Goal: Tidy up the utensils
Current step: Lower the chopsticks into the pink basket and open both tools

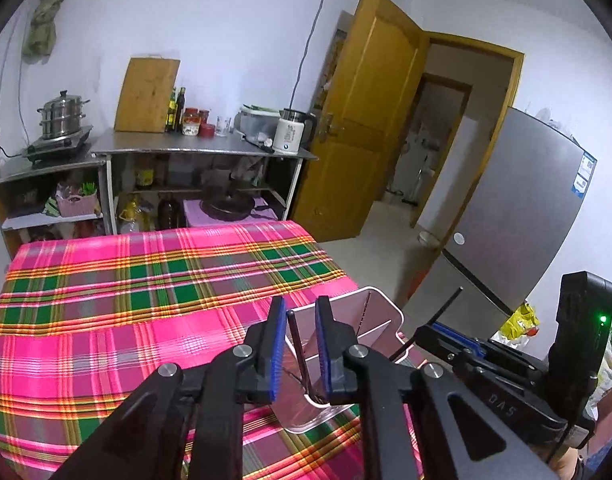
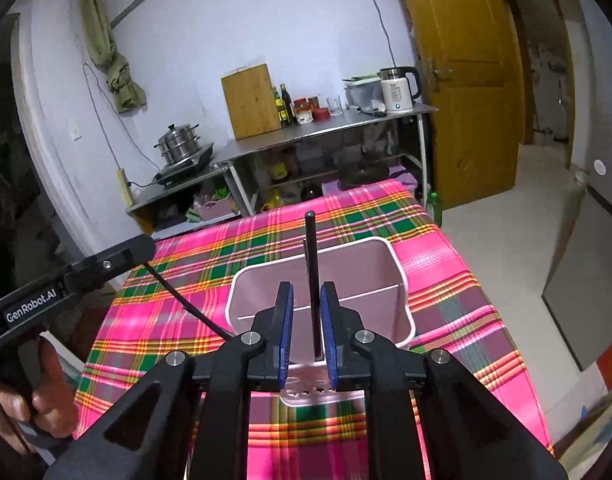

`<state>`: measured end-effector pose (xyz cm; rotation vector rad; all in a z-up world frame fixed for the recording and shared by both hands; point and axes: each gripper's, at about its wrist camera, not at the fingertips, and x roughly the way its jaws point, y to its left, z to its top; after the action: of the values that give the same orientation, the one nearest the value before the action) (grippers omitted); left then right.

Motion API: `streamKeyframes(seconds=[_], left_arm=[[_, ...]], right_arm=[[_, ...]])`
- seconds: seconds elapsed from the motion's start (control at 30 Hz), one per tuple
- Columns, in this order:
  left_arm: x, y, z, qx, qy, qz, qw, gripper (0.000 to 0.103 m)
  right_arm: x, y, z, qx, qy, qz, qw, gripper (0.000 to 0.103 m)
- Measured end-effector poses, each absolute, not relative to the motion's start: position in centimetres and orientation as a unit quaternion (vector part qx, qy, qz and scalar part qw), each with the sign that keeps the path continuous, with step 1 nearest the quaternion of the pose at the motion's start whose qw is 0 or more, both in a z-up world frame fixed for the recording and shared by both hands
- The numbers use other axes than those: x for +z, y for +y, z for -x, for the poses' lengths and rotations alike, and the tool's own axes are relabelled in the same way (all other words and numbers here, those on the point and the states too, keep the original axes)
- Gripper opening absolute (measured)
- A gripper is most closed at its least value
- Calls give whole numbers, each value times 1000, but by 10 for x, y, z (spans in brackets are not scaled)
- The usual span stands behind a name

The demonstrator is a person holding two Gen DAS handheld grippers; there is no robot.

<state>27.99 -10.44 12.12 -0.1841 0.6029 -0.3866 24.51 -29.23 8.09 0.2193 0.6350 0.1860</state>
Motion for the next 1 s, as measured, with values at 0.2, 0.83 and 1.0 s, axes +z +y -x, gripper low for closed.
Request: streamKeyframes(seconds=[0.2, 0.83, 1.0], left_arm=[[132, -89, -257, -180, 279, 93, 939, 16], [112, -46, -174, -145, 273, 108, 945, 16], [94, -40, -152, -135, 284, 97, 944, 16]], right_arm=[[89, -290, -228, 89, 300, -98, 945, 17], [96, -261, -157, 120, 274, -72, 951, 18], [87, -253, -140, 129, 277, -66, 950, 18]])
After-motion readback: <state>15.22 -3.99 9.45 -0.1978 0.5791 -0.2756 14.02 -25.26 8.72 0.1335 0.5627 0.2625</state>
